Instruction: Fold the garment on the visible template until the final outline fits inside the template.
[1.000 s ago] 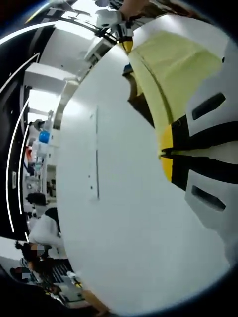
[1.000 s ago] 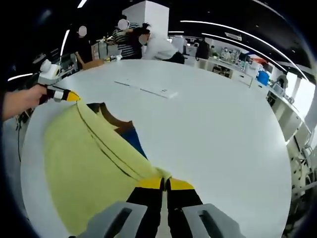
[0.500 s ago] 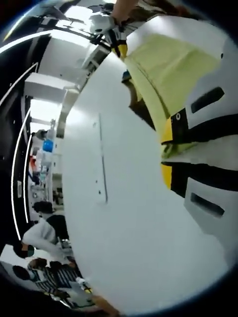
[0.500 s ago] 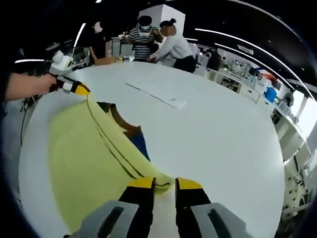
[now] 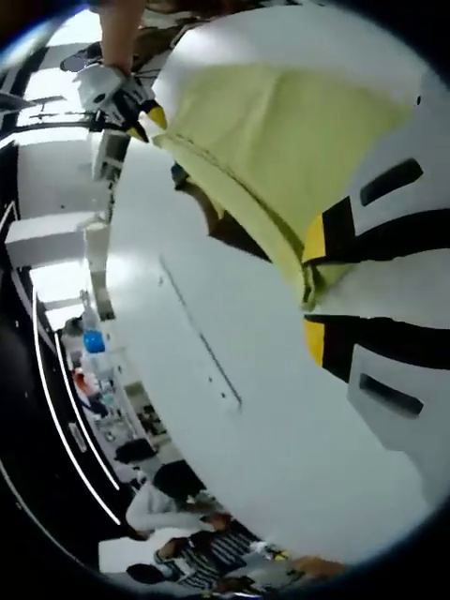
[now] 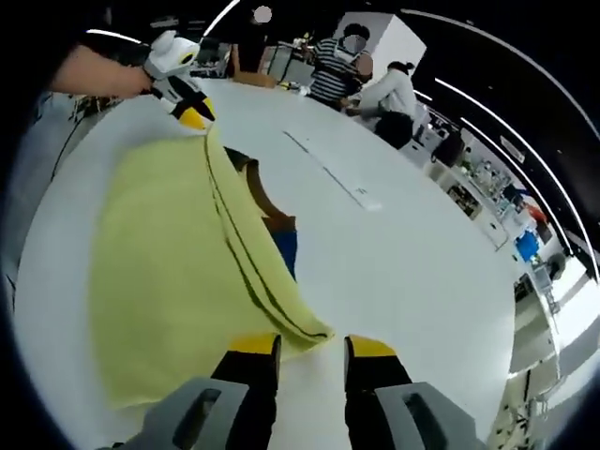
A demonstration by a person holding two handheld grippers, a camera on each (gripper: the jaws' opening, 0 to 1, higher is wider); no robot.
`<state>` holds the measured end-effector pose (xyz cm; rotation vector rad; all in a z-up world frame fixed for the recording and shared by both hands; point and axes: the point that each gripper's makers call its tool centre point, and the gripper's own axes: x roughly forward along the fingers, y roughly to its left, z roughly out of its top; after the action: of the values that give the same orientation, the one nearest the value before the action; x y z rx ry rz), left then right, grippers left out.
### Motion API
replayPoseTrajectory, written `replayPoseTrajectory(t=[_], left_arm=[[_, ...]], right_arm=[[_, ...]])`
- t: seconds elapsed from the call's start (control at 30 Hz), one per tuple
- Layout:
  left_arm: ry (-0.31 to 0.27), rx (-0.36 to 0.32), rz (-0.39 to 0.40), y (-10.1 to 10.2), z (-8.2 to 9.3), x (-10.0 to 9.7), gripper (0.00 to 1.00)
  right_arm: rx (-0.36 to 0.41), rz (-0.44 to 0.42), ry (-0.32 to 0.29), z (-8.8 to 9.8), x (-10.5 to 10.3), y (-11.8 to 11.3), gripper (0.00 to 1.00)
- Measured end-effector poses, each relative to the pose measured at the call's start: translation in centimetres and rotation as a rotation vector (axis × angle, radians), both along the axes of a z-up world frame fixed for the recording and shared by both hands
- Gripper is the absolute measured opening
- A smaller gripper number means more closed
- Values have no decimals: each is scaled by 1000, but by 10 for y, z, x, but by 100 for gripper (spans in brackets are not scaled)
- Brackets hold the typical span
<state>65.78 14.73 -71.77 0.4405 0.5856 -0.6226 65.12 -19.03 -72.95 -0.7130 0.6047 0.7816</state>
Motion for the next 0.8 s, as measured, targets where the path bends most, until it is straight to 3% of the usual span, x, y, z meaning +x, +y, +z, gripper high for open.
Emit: replayPoseTrajectory(t=[0.17,0.4,0.8], left_arm=[[-35,137,-44,7,-4,2,16],[-73,180,-94,-3,0,6,16],[-37,227,-132,-9,-11,8,0]], right_arm=[[-24,24,-19,1,4,1,22],[-55,60,-31,0,5,3,23],[-127,116,-13,-11,6,3,12]])
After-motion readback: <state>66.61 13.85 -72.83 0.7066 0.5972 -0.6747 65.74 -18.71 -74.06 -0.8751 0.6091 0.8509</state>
